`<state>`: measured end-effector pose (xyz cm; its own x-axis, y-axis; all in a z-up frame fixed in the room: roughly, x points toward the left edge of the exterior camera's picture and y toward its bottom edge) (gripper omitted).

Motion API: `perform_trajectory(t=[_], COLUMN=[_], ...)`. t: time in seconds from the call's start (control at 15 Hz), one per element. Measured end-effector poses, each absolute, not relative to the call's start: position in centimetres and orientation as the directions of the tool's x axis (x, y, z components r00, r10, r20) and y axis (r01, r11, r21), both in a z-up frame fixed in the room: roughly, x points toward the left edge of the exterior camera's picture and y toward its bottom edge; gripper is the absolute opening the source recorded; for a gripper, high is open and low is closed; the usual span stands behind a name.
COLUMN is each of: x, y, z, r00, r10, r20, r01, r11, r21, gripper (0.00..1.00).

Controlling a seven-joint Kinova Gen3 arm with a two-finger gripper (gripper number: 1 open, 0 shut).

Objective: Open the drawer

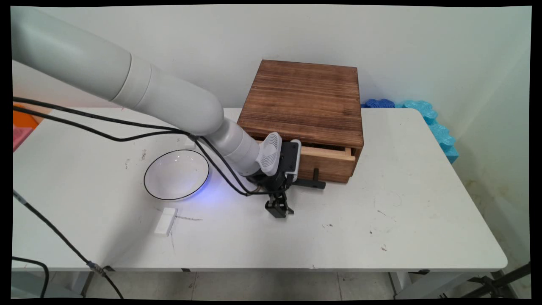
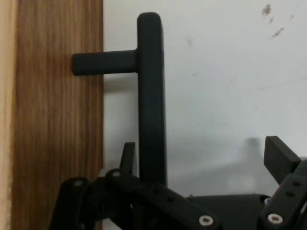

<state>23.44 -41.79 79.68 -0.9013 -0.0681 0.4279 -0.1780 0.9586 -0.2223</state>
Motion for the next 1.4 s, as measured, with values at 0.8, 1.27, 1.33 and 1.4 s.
perform_trajectory(t=[0.8, 1.27, 1.33, 1.4], x=[22.5, 22.5, 22.4, 22.4], y=[-35.9, -32.0, -31.4, -31.0], z=[80.1, 80.5, 80.6, 80.6], r00=[-0.895, -0.891, -0.89, -0.889], r10=[-0.085, -0.103, -0.107, -0.109], r20=[0.438, 0.443, 0.444, 0.444], r01=[-0.169, -0.171, -0.172, -0.172], r11=[0.973, 0.978, 0.979, 0.979], r21=[-0.156, -0.116, -0.109, -0.105], gripper=[1.0, 1.0, 1.0, 1.0])
